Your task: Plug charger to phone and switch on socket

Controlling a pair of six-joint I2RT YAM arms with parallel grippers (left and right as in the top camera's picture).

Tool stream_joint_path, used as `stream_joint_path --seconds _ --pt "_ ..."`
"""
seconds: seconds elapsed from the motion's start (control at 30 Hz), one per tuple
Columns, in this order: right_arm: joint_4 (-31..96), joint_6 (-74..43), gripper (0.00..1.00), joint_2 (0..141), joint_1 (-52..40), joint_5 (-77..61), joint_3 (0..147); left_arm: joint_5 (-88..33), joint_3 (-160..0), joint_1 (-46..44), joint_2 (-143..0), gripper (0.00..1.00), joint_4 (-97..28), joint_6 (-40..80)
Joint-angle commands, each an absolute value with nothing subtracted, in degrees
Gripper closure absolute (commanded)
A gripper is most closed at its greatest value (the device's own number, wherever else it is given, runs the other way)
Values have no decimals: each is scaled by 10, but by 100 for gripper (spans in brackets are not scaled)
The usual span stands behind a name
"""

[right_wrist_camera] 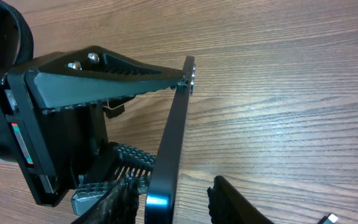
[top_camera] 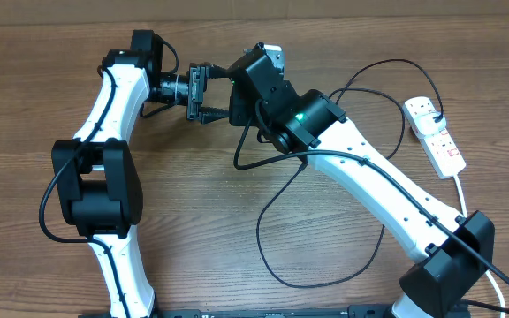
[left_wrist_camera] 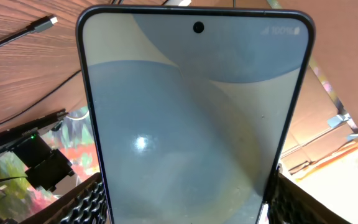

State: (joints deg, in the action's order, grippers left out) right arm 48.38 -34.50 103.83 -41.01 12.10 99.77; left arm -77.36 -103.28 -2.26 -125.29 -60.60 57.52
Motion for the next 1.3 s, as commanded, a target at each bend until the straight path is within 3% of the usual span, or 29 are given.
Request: stream_joint_path --seconds 0.0,0.13,0.27,0.67,0.9,1.27 --pt "480 -348 63 1043 -415 130 1012 -806 -1049 -27 -1253 34 -606 583" --pt "480 -348 62 1043 -415 128 1012 -806 -1049 -27 -1254 34 -606 583" --pt "479 -347 36 1043 -415 127 1012 -805 -1049 -27 -1254 34 -606 583" --pt "528 -345 6 1016 -408 127 1082 -803 -1049 -27 -1254 34 -593 583" --pt "610 -346 0 983 -341 130 1169 -803 -1049 -27 -1253 34 -593 580" --pt "734 -347 0 966 -109 130 1193 -810 -1049 -27 -1253 35 -593 579"
